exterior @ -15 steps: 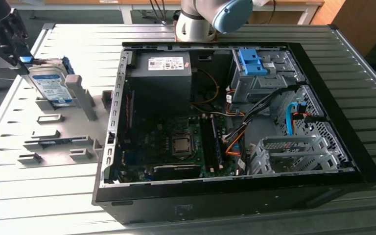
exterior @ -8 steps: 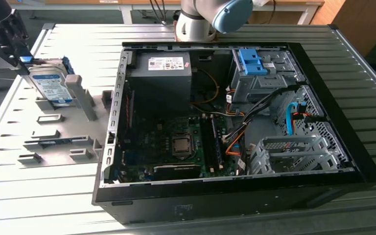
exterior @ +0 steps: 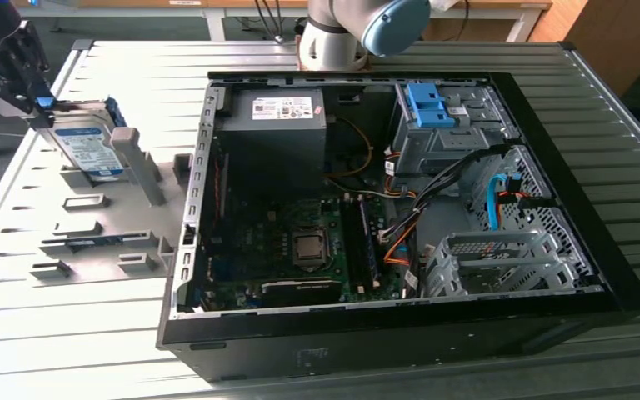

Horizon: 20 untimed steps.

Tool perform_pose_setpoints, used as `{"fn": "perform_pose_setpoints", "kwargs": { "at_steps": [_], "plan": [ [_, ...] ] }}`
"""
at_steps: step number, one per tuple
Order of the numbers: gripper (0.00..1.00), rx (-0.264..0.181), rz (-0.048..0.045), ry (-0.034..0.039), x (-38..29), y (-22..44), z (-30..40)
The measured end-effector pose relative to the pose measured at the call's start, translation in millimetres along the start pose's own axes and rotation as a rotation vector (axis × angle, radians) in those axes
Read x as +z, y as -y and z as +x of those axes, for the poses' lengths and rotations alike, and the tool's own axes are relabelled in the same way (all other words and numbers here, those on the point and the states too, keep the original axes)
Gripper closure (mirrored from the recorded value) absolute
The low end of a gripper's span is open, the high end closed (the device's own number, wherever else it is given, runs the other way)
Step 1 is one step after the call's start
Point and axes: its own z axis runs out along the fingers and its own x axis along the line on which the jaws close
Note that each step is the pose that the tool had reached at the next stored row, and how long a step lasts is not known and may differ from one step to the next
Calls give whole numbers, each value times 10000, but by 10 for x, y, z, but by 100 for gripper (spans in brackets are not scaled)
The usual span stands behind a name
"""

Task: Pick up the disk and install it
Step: 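Pick up the disk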

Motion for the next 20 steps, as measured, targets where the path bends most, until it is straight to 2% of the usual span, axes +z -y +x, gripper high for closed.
{"fn": "perform_pose_setpoints", "kwargs": {
  "at_steps": [3,10,11,15,20],
  "plan": [
    [58,76,3,1,32,1,1],
    [56,132,9,4,45,1,2],
    [50,149,7,4,53,1,2],
    [50,227,7,4,91,2,3],
    [52,274,6,4,106,2,3]
  ]
}}
